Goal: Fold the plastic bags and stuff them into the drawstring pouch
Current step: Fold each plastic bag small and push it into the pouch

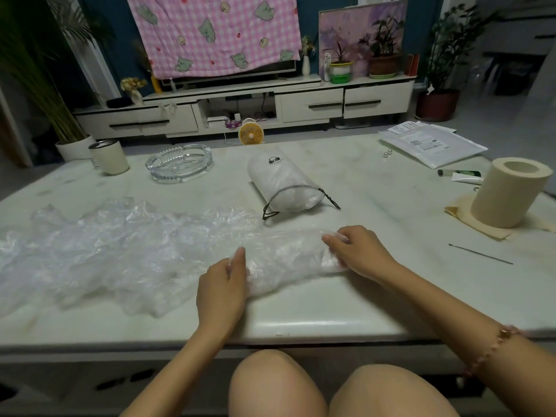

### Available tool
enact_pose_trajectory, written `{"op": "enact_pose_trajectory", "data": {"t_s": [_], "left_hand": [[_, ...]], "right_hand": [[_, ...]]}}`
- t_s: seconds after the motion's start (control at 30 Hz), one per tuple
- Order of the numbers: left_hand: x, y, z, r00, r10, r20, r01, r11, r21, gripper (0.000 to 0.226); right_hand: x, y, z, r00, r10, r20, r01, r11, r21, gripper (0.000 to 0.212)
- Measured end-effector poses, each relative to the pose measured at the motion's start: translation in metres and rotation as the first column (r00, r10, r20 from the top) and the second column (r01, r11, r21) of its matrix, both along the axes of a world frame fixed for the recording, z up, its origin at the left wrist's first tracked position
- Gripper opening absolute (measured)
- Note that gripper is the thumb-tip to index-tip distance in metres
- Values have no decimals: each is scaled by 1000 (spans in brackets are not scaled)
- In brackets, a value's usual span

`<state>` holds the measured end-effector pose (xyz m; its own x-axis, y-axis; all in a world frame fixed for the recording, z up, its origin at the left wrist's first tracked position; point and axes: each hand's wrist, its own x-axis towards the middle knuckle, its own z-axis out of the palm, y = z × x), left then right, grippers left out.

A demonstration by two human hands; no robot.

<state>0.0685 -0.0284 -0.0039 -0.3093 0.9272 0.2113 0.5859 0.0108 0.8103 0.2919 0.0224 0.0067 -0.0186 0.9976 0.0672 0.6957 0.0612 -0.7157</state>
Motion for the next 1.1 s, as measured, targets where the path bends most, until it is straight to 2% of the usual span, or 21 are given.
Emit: {"op": "enact_pose_trajectory", "data": {"t_s": [0.07,0.13,0.2,0.3,0.43,0.5,0.53,0.57,0.6,0.63,0.67,0.7,0.73,0.77,0.8,0.87,0.93,0.97,1.03,1.1], "left_hand": [[5,5,-2,982,89,-167,-98,994,-43,47],[5,8,-6,929,123,-350,-150,988,-48,38],[5,10,-6,863,117,-492,-179,980,-81,28],[5,9,-7,698,87,-711,-246,962,-123,36],[6,10,-8,634,89,-768,-239,967,-86,41],[5,13,-10,598,32,-801,-262,952,-158,49],[5,12,-10,611,19,-792,-256,951,-174,50],[5,10,-7,650,22,-760,-232,957,-171,49],[3,7,-8,729,28,-684,-180,972,-152,45],[2,6,-7,841,42,-540,-110,989,-95,41],[0,6,-4,943,27,-331,-47,998,-52,41],[-3,6,0,997,-9,-81,6,1000,-29,43],[-5,10,7,989,-51,142,53,998,-15,44],[-6,12,18,948,-102,302,109,994,-7,44],[-9,13,29,898,-166,408,181,983,2,44],[-11,16,50,804,-307,510,342,939,28,44],[-13,18,68,748,-417,516,473,881,26,43],[-13,17,77,730,-456,509,526,851,8,42],[-12,17,90,724,-509,467,593,804,-44,40],[-14,16,100,758,-506,411,587,805,-91,36]], "right_hand": [[-7,3,-4,974,-105,200,102,994,26,46],[-13,3,-7,902,-163,399,138,986,91,44],[-15,4,-7,843,-198,500,151,979,134,45],[-10,7,-8,788,-220,575,163,975,149,51],[11,9,-13,804,-257,537,161,962,218,43],[19,9,-15,769,-279,576,152,954,260,39],[23,10,-15,737,-276,616,136,955,265,38],[26,10,-14,715,-266,646,123,958,258,37],[29,12,-14,717,-248,651,116,964,240,35],[31,13,-12,754,-227,617,112,969,220,32],[32,13,-6,824,-194,532,110,977,185,28],[30,12,0,911,-140,388,92,986,140,25],[27,12,9,976,-72,203,51,993,107,23],[20,10,21,1000,17,14,-18,997,77,25],[12,5,36,981,118,-152,-112,993,49,31],[-7,-2,65,897,303,-322,-327,945,-20,50],[-25,-4,84,837,440,-326,-496,861,-111,66],[-33,-4,90,812,489,-318,-554,817,-158,66],[-44,-3,94,763,560,-324,-637,736,-228,44],[-47,0,88,715,577,-395,-680,706,-199,22]]}}
